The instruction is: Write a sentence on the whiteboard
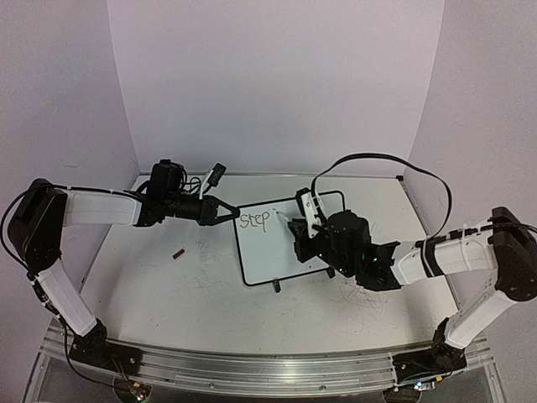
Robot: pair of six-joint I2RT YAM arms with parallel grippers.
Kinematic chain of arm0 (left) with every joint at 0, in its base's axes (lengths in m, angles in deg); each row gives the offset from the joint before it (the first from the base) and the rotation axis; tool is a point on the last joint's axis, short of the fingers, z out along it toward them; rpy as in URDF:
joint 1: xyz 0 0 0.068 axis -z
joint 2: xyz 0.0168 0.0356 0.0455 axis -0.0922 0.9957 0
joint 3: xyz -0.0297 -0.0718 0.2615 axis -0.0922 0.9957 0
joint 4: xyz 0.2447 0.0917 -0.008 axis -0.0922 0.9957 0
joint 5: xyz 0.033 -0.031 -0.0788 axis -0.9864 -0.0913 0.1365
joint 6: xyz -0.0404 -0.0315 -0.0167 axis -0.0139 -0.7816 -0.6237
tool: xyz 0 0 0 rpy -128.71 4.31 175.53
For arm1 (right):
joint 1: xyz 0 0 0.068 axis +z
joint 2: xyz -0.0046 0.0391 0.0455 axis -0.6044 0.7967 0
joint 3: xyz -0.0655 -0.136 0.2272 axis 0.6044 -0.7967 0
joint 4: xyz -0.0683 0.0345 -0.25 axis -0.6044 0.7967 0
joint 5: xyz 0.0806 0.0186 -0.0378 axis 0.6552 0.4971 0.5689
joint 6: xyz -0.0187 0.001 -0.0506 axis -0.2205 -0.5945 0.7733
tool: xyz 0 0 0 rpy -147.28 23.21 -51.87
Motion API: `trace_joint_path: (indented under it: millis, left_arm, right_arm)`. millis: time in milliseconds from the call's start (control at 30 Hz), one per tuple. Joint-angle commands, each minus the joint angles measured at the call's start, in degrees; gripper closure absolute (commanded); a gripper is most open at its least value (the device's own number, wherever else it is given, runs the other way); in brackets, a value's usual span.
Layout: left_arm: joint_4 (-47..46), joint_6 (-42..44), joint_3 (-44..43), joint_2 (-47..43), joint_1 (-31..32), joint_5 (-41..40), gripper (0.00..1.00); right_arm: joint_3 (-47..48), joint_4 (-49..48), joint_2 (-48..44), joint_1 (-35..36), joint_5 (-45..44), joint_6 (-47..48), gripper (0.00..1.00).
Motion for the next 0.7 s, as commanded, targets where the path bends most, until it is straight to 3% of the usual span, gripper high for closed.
trace_joint_path:
  millis: [0,667]
  left_arm:
    - [-0.42,1.26,-0.44,-2.1,-0.16,-1.9,1.0]
    - [-0.32,1.34,-0.31,-2.38,-0.16,-1.76,1.0]
  right_arm:
    - [0.08,-1.56,-0.84,-0.17,1.79,-0.86,1.0]
    - [3.61,-1.45,2.75,-0.12,-1.83,-0.63,1.0]
